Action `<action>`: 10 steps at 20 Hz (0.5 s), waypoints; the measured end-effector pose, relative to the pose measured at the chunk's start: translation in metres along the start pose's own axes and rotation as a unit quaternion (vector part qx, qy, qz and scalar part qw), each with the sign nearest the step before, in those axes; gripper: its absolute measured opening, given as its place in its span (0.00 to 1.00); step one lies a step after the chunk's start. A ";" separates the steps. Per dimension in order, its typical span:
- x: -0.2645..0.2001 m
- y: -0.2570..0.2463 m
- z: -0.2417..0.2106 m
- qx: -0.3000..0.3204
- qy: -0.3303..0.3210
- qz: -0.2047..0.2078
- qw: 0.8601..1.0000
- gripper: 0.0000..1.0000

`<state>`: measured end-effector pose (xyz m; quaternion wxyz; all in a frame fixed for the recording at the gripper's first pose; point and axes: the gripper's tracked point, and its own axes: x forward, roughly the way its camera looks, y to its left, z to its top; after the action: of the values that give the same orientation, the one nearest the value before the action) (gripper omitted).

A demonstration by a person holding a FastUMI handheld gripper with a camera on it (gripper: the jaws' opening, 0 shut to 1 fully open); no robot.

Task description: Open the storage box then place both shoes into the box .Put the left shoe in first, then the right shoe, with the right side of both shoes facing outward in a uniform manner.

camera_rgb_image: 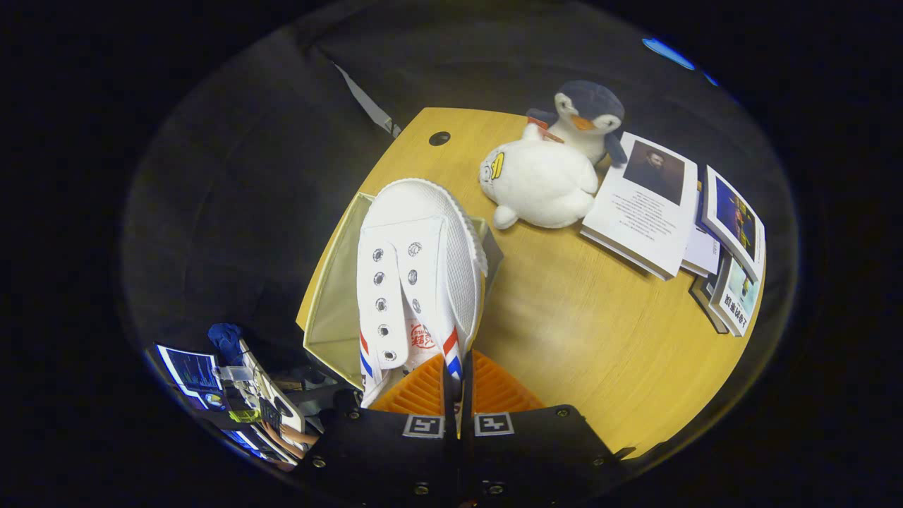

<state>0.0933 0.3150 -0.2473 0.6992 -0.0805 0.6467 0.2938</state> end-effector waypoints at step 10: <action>0.047 0.058 0.012 -0.042 0.043 -0.005 0.998 0.02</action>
<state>0.0735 0.3824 -0.2744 0.6681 -0.1256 0.6627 0.3141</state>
